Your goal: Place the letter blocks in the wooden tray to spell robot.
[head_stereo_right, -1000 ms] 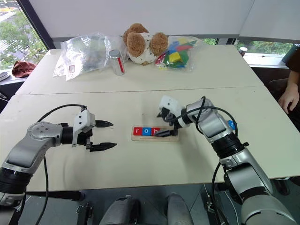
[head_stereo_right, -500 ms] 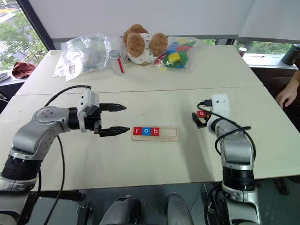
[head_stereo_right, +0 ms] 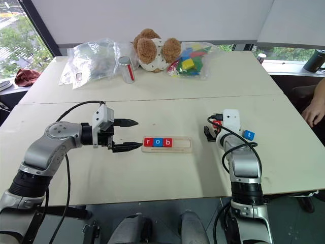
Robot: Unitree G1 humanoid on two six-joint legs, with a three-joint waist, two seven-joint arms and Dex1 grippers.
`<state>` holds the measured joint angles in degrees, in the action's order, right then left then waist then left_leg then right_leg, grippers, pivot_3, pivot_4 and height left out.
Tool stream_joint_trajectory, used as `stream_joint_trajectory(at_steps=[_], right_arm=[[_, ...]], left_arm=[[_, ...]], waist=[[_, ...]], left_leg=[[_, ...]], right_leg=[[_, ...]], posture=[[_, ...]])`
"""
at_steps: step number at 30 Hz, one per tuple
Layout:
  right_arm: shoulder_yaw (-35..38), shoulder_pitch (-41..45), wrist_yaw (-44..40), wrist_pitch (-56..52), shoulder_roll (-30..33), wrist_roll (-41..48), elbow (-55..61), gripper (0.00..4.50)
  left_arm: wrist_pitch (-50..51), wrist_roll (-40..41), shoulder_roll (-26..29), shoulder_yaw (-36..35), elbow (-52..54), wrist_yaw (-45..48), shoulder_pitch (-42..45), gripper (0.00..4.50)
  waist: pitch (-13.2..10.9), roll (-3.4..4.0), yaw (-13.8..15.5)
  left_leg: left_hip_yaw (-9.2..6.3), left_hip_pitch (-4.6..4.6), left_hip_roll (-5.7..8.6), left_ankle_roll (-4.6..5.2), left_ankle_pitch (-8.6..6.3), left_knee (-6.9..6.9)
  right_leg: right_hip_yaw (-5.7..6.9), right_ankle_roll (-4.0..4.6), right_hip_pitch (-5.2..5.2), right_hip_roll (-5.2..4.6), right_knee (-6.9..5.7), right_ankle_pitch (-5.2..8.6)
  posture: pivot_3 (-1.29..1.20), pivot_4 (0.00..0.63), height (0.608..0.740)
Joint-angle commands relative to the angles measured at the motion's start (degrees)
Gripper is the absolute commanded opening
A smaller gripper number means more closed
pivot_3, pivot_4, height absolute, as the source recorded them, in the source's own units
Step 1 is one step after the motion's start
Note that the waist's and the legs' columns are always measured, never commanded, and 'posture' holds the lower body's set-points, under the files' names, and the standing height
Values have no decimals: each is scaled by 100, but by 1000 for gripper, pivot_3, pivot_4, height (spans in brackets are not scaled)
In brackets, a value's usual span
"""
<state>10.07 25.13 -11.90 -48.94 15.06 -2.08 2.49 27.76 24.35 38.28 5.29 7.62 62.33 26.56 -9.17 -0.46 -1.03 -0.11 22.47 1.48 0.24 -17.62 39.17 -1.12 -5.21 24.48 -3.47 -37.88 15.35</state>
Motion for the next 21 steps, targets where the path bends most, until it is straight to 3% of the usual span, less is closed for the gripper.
stream_joint_trajectory(at_steps=[1, 5, 10, 17, 21], right_arm=[[161, 109, 213, 216, 49, 69, -237, 3240], [108, 38, 297, 170, 19, 158, -190, 1180], [176, 24, 632, -26, -139, 200, 226, 1168], [344, -776, 1487, -2229, -1235, 115, 3315, 1168], [422, -960, 1852, -3128, -1853, -71, 4103, 1168]], left_arm=[[12, 106, 75, -221, 262, -46, -22, 4500], [-17, 70, 93, -232, 268, -67, -69, 4500], [-34, 60, 57, -183, 279, -70, -36, 4500], [-126, 6, 10, -96, 90, 41, 121, 4500], [-186, -20, -105, 43, -54, 126, 224, 4500]], waist=[[0, 0, 10], [0, 0, 25], [0, 0, 27], [0, 0, 26], [0, 1, 17]], left_leg=[[-1, -1, 0, 0, 0, 0], [-5, 0, 0, 0, 0, -3], [-5, 0, 1, 0, 0, -2], [-16, 7, -2, -1, -1, -13], [-10, 4, 1, 0, -1, -5]], right_leg=[[0, 0, 0, 0, -1, 0], [2, 0, 0, -1, -1, 0], [2, 0, -3, -4, 1, 0], [5, 0, 11, -2, -4, 0], [3, 0, 4, -3, 0, 0]], posture=[[0, 150, 740], [0, 150, 740], [0, 150, 740], [0, 150, 740], [0, 150, 740]])
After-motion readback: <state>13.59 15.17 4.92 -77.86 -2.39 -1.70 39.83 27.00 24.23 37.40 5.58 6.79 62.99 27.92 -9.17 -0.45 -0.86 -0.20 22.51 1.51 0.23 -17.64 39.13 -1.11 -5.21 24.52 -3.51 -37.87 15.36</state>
